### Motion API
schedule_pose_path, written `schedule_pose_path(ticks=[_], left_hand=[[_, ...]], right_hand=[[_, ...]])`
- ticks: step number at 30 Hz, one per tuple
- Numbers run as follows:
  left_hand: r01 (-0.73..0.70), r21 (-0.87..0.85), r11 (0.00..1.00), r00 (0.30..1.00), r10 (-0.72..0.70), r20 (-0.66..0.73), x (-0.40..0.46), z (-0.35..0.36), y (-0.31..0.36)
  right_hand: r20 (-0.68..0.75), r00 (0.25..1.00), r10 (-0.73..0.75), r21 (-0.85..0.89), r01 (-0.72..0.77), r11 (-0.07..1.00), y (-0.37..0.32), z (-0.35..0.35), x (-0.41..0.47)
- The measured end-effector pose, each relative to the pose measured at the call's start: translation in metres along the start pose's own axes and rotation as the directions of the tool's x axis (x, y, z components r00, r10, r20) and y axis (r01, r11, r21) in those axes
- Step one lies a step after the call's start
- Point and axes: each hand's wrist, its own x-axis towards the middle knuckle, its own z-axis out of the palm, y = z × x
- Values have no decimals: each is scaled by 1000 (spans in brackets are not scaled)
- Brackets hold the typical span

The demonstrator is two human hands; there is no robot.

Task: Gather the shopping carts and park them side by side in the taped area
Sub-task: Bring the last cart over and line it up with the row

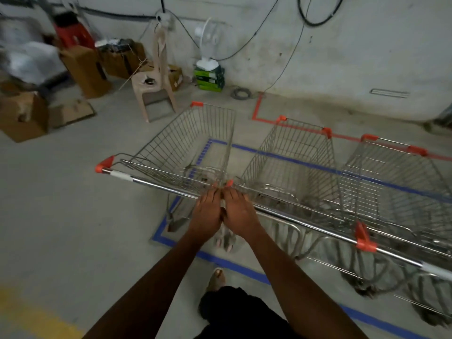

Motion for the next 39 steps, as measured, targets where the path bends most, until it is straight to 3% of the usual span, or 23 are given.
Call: schedule_pose_path(ticks=[5, 14, 16, 19, 25, 33, 39], left_hand=[[34, 20, 999, 997, -35, 71, 16, -10, -76], [-121, 208, 971, 975, 77, 207, 48, -31, -206], [-144, 218, 965, 962, 84, 262, 57, -35, -221], [-219, 239, 946, 943, 143, 300, 63, -35, -231], [-307, 167, 937, 935, 264, 235, 72, -25, -237], [-318, 154, 935, 892, 241, 382, 97, -41, -225], [-318, 159, 935, 886, 233, 402, 112, -40, -220]], right_hand=[[-22, 998, -64, -42, 63, 997, -28, 35, 49], [72, 997, -35, -107, 42, 993, -75, 82, 109], [146, 989, -30, -104, 46, 994, -80, 84, 111], [182, 982, 41, -193, -5, 981, -84, 84, 109], [128, 971, 201, -274, -160, 948, -89, 85, 108], [-35, 975, 218, -355, -217, 910, -85, 91, 117], [33, 960, 278, -284, -257, 924, -81, 83, 126]])
